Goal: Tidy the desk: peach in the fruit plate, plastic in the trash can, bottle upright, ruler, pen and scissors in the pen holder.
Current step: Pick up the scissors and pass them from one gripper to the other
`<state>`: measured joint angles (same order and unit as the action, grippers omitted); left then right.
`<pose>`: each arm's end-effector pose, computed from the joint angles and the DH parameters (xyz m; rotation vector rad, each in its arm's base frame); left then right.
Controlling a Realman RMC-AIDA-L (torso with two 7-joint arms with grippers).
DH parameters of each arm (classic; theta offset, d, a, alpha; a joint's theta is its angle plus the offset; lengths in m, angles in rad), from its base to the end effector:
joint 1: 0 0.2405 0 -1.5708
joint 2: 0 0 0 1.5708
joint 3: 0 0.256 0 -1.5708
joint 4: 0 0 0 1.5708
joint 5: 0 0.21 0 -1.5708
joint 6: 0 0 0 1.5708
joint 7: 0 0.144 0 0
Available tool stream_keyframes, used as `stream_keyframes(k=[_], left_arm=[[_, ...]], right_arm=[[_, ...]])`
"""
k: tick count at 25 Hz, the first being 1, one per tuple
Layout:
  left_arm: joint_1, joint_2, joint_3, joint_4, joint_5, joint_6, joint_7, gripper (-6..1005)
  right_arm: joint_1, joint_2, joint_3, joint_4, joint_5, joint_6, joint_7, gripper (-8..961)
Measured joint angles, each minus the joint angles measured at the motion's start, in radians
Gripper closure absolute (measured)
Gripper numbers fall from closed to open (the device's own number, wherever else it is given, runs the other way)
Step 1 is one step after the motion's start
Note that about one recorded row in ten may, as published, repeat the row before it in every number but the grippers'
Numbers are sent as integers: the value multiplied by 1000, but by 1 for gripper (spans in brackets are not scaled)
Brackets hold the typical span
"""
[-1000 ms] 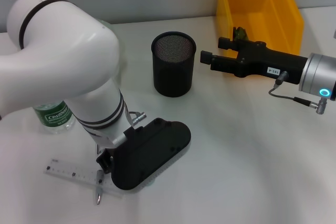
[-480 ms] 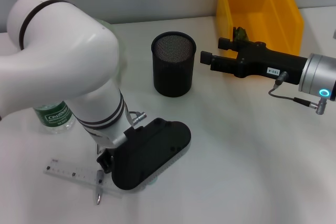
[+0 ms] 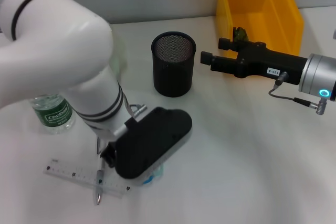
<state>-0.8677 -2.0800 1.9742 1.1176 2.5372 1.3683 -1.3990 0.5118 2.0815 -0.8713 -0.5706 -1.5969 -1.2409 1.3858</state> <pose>-0.1279 0.3355 -0.1068 2.4353 -1.3761 -0.9295 0.2595 0.3654 -0.0059 -2.3805 0.7781 0.8519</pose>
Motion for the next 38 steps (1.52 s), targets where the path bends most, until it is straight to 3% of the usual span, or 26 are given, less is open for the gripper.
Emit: stream_keyframes(k=[17, 21, 28, 38], left_arm=[[-17, 2, -269, 14, -153, 76, -42, 743], [13, 3, -396, 81, -229, 85, -130, 742], [55, 6, -538, 145, -315, 92, -233, 740], [144, 9, -643, 220, -478, 81, -315, 738]], right_arm=[[-12, -3, 8, 2, 0, -1, -17, 137], [-22, -5, 19, -2, 3, -5, -32, 137], [-39, -9, 48, -11, 7, -21, -38, 138], [-68, -25, 91, -26, 8, -61, -39, 138]])
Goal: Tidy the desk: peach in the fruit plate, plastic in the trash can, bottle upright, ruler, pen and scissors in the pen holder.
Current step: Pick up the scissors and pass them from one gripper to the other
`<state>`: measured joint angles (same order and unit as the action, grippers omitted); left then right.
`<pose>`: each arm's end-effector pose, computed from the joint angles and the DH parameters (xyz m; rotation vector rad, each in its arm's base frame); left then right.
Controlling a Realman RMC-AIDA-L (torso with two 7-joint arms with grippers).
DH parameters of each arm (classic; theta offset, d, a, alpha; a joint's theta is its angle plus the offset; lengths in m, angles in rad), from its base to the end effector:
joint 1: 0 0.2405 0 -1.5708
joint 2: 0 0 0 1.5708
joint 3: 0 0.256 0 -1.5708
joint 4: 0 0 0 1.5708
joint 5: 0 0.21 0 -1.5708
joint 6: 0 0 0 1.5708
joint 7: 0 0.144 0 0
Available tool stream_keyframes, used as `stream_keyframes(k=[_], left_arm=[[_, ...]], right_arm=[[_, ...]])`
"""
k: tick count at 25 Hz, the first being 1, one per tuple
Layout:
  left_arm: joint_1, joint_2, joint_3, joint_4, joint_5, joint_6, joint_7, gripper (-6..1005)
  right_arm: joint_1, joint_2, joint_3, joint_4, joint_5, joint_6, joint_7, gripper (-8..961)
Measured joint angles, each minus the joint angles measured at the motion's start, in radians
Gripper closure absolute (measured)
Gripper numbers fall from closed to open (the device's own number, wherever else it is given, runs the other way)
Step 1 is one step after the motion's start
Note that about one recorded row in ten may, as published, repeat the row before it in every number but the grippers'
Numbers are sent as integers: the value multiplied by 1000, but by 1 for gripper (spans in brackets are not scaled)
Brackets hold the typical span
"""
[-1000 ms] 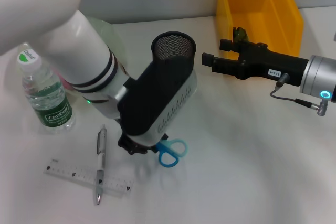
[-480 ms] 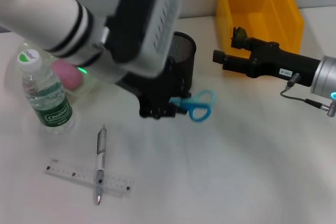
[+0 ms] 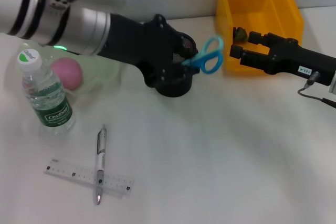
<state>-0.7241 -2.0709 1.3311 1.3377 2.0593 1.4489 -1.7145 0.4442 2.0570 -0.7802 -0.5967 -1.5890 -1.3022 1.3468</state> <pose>-0.0669 0.3661 -0.0035 -2.9213 0.3809 -0.1635 0.2855 0.3522 0.0243 -2.2855 0.7556 0.8746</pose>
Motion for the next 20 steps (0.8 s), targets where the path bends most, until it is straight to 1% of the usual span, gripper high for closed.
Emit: stream_keyframes(k=[1, 4, 6, 8, 11, 13, 14, 17, 18, 20], left_arm=[[0, 0, 0, 0, 0, 0, 0, 737], [21, 0, -29, -3, -61, -29, -18, 737], [39, 0, -40, -5, -113, -72, -36, 736], [45, 0, -42, -5, -131, -85, -41, 736], [103, -1, -40, -7, -285, -188, -46, 735], [103, -1, -40, -7, -285, -188, -46, 735], [143, -2, -21, -35, -411, -266, -28, 734], [154, -3, 3, -78, -489, -314, -9, 734], [159, -4, 34, -119, -541, -356, 20, 733], [162, -4, 46, -132, -560, -371, 30, 733]], right_arm=[[-1, 0, 0, 0, 0, 0, -1, 138], [-3, -1, 0, 0, 0, -2, -5, 137], [-4, -2, -1, 0, 0, -2, -7, 137], [-3, -3, -1, 0, 0, -2, -8, 137], [1, -4, -1, 0, 0, -2, -8, 137], [2, -4, -1, 0, 0, -2, -8, 138], [3, -4, -1, 0, 0, -2, -8, 138], [4, -4, -1, 0, 0, -2, -9, 138], [4, -4, -1, 0, 0, -5, -9, 138], [4, -4, -1, 0, 0, -10, -9, 137]])
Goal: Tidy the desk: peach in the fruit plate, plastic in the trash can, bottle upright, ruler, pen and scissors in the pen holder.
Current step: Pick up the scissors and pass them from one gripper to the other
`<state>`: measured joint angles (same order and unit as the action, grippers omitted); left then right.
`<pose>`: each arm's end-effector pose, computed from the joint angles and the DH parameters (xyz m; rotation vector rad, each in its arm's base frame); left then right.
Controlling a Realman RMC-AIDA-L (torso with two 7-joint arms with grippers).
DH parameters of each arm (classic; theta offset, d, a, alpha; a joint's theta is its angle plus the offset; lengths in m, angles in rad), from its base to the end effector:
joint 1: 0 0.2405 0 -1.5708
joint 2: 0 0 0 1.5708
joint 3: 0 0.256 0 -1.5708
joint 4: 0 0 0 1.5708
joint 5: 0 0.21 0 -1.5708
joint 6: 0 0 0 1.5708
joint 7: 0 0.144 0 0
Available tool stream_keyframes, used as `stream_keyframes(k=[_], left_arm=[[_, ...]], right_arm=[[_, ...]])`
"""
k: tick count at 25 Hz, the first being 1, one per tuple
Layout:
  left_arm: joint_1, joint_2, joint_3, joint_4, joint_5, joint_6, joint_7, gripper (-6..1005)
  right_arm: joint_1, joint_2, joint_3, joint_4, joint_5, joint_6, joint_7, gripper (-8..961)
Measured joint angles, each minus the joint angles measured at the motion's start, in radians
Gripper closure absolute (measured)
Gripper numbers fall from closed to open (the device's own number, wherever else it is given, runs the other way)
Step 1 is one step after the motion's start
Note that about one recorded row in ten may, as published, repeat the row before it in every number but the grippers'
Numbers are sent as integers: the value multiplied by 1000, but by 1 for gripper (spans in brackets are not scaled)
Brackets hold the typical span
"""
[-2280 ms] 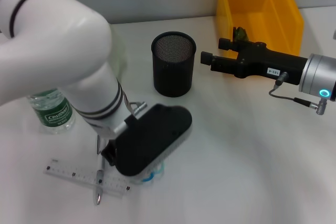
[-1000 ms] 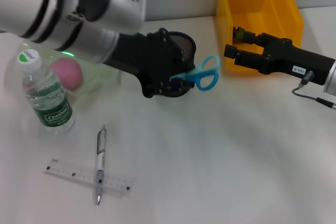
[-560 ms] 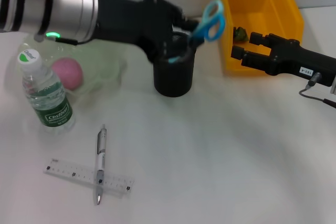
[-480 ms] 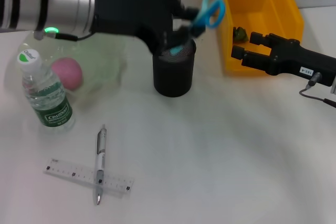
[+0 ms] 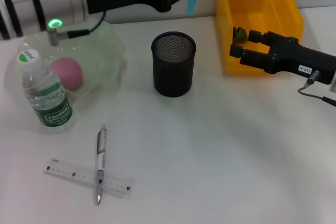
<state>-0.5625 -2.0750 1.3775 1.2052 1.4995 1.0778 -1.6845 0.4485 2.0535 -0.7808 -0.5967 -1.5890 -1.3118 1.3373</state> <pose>-0.0763 0.3819 0.0084 -2.6157 -0.1631 -0.8932 0.2835 0.3529 0.0254 -2.2968 0.7336 0.8760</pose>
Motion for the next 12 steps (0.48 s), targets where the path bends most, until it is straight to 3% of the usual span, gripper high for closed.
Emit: stream_keyframes(k=[5, 12], left_arm=[[32, 1, 74, -55, -146, -66, 78, 732], [82, -1, 76, -67, -224, -96, 141, 730]], right_arm=[[1, 3, -1, 0, -1, -47, -12, 137], [-10, -1, 0, -14, -4, -115, -15, 138]])
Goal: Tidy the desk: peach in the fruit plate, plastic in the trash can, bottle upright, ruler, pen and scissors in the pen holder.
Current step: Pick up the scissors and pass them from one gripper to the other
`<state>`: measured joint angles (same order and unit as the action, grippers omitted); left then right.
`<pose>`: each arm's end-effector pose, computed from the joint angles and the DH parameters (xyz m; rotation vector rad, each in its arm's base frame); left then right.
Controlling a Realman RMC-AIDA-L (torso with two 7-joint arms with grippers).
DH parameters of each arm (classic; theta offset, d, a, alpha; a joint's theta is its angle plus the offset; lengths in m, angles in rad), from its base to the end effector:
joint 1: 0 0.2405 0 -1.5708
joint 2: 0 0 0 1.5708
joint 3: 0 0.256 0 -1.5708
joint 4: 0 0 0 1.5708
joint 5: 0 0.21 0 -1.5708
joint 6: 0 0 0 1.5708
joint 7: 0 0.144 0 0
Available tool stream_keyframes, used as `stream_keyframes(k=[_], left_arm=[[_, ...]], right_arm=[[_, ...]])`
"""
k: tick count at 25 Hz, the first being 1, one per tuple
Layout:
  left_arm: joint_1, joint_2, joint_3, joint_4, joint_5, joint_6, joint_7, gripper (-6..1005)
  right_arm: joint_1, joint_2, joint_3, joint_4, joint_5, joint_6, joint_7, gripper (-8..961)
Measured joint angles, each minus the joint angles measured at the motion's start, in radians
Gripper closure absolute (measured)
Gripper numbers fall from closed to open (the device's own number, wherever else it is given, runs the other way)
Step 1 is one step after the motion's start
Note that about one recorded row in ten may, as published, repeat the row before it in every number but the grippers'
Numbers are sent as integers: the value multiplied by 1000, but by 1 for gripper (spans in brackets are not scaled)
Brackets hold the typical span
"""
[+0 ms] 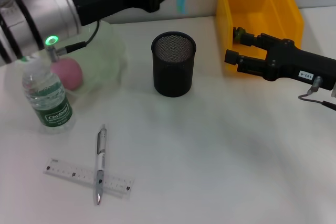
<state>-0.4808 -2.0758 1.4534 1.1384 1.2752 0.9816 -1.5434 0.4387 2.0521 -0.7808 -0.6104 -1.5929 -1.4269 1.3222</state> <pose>-0.0997 0.3785 0.0021 -2.4920 -0.2788 -1.0229 0.2734 0.3408 0.0264 -2.3772 0.6632 0.9483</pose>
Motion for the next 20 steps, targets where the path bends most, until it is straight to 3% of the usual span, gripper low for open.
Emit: stream_keyframes(k=[4, 6, 7, 10, 14, 16, 20], left_arm=[[26, -3, 34, -60, -140, -46, 140, 729], [26, -3, 75, -153, -292, -71, 272, 728], [26, -3, 75, -153, -292, -71, 272, 728], [3, -2, 124, -259, -433, -72, 386, 727], [-24, -2, 165, -327, -506, -67, 457, 726], [-60, -3, 241, -398, -617, -68, 541, 726], [-85, -4, 308, -451, -735, -71, 627, 725]], right_arm=[[-2, -5, -4, -6, -9, -2, 0, 138], [-2, -9, -9, -6, -10, -3, 0, 138], [-2, -9, -9, -6, -10, -3, 0, 138], [-1, -10, -10, -4, -15, 1, 0, 137], [5, -11, -11, -3, -42, 5, 1, 137], [8, -11, -11, -2, -51, 6, 4, 137], [8, -10, -11, 0, -52, 7, 3, 137]])
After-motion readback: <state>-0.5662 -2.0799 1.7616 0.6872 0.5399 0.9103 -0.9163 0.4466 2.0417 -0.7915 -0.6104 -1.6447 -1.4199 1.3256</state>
